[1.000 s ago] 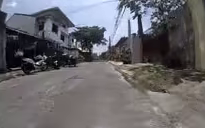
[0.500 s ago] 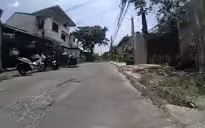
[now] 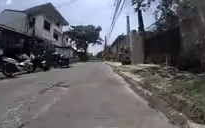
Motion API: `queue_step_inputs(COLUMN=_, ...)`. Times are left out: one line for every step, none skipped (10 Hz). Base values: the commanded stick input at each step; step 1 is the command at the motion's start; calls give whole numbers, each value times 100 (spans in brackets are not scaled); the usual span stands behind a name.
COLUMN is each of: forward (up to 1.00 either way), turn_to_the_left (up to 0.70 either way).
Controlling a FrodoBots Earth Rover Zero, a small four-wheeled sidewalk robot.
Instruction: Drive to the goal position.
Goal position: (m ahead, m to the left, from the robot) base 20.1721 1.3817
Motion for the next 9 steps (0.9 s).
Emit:
queue_step_inputs(forward=100, turn_to_the_left=0)
queue_step_inputs(forward=100, turn_to_the_left=0)
queue_step_inputs(forward=100, turn_to_the_left=0)
queue_step_inputs(forward=100, turn_to_the_left=0)
queue_step_inputs(forward=100, turn_to_the_left=0)
queue_step_inputs(forward=100, turn_to_the_left=0)
queue_step_inputs(forward=100, turn_to_the_left=0)
queue_step_inputs(forward=100, turn_to_the_left=0)
queue_step_inputs(forward=100, turn_to_the_left=0)
